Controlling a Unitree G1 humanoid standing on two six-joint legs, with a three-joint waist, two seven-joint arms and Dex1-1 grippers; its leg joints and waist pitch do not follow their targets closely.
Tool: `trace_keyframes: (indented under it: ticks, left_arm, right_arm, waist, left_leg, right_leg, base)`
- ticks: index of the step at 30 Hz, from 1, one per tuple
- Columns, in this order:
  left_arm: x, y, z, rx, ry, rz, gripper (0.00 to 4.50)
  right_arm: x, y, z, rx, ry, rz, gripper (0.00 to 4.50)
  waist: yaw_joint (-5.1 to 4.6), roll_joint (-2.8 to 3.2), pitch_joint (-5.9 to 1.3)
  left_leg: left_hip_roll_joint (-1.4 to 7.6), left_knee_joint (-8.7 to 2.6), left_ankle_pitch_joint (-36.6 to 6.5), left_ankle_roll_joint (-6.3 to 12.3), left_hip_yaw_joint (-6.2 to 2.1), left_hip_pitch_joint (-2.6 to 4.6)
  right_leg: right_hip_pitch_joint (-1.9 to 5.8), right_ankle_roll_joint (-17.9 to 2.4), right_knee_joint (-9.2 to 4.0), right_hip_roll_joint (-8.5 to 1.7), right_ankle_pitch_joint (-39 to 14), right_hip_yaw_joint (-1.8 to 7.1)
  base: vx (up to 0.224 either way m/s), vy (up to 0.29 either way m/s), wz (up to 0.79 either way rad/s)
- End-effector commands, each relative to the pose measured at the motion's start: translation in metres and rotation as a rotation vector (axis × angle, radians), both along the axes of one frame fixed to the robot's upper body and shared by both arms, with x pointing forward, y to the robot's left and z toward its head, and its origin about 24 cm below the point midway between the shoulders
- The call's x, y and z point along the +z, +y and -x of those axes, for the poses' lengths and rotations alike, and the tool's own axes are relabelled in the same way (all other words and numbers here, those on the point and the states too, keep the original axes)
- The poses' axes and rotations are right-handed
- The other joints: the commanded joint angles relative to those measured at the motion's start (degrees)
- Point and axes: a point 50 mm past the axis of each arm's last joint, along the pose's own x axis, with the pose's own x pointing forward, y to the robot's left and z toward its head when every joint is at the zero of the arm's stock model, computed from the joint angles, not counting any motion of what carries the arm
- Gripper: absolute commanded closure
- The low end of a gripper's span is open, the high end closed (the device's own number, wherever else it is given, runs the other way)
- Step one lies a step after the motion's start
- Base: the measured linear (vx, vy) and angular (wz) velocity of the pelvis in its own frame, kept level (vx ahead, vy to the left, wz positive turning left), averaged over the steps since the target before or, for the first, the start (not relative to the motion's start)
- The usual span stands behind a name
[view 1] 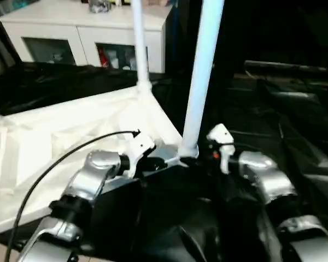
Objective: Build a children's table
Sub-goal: Rotate leg to tighten
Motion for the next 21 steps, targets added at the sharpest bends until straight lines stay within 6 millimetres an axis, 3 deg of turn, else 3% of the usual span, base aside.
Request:
trace_keyframes:
  ticks: [1,5,11,17,21]
  left_arm:
    - [-0.011,0.0,0.013,-0.073,0.075,0.039,4.5]
    - [-0.007,0.003,0.021,-0.121,0.105,0.077,4.5]
    - [-0.008,0.004,0.026,-0.141,0.12,0.078,4.5]
    - [-0.007,0.005,0.025,-0.133,0.118,0.07,4.5]
    - [-0.01,0.005,0.02,-0.073,0.104,0.049,4.5]
  right_arm:
    - [0.006,0.008,0.004,0.107,-0.01,-0.032,0.65]
    - [0.008,0.008,0.005,0.118,-0.007,-0.044,0.65]
    - [0.004,0.016,0.008,0.155,0.011,-0.058,1.03]
    - [0.002,0.017,0.01,0.173,0.029,-0.052,1.6]
    - [-0.003,0.015,0.008,0.108,0.033,-0.043,1.8]
  waist:
    - [0.4,-1.11,-3.3]
    - [0.53,-1.12,-3.21]
    - [0.79,-1.2,-2.9]
    - [0.9,-1.17,-3.12]
    - [0.89,-1.13,-3.05]
  left_leg:
    - [3.08,-2.67,-5.97,7.14,-0.7,0.15]
    - [3.12,-2.47,-6.02,7.59,-0.56,-0.03]
    - [3.17,-2.92,-9.35,5.12,-0.62,0.15]
    - [3.01,-2.6,-6.67,5.89,-0.55,0.1]
    - [3.01,-2.66,-7.38,5.67,-0.55,0.17]
  right_leg:
    - [2.66,-15.53,-2.86,-3.54,-1.18,2.35]
    - [2.28,-16.05,-2.71,-3.55,-1.68,2.45]
    - [2.13,-14.09,-3.3,-3.61,-8.28,2.62]
    - [2.22,-14.68,-2.81,-3.46,-3.86,2.57]
    - [2.17,-14.54,-2.98,-3.48,-4.99,2.6]
  base:
    - [0.0,0.0,0.0]
    - [0.0,0.0,0.0]
    - [0.0,0.0,0.0]
    - [0.0,0.0,0.0]
    - [0.0,0.0,0.0]
